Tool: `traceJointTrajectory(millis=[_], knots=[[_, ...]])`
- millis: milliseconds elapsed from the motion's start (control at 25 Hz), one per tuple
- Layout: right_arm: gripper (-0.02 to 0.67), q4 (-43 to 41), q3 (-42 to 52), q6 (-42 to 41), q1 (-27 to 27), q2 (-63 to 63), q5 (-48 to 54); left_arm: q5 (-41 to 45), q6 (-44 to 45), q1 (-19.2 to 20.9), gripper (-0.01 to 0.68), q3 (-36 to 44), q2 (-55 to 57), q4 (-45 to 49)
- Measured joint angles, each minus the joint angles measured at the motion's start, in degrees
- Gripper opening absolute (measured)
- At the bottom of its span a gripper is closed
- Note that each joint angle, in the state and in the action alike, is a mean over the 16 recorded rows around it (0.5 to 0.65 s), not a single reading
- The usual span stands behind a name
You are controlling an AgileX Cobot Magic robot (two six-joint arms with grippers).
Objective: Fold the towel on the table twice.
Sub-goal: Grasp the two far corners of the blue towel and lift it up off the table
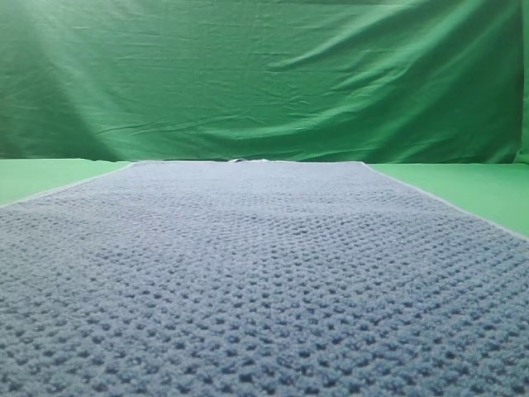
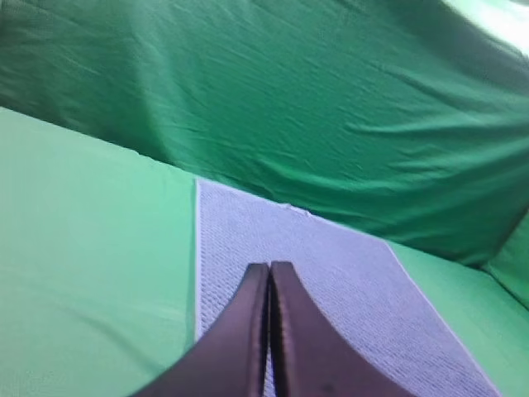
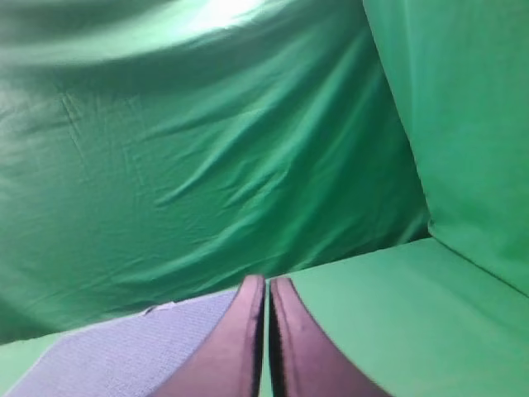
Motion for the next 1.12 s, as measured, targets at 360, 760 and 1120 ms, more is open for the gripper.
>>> traceJointTrajectory(millis=[360, 760, 1120], knots=[[0.000, 1.2, -11.9, -4.9, 0.2, 7.1, 19.7, 16.0, 4.5, 0.0, 0.000, -12.6, 15.2, -1.8], [0.000, 1.9, -18.1, -13.0, 2.8, 15.7, 26.3, 18.9, 11.3, 0.0, 0.000, -17.0, 25.9, -6.1], [0.000, 2.0, -27.1, -16.2, 4.7, 29.8, 28.4, 23.5, 13.6, 0.0, 0.000, -23.0, 32.6, -3.4]])
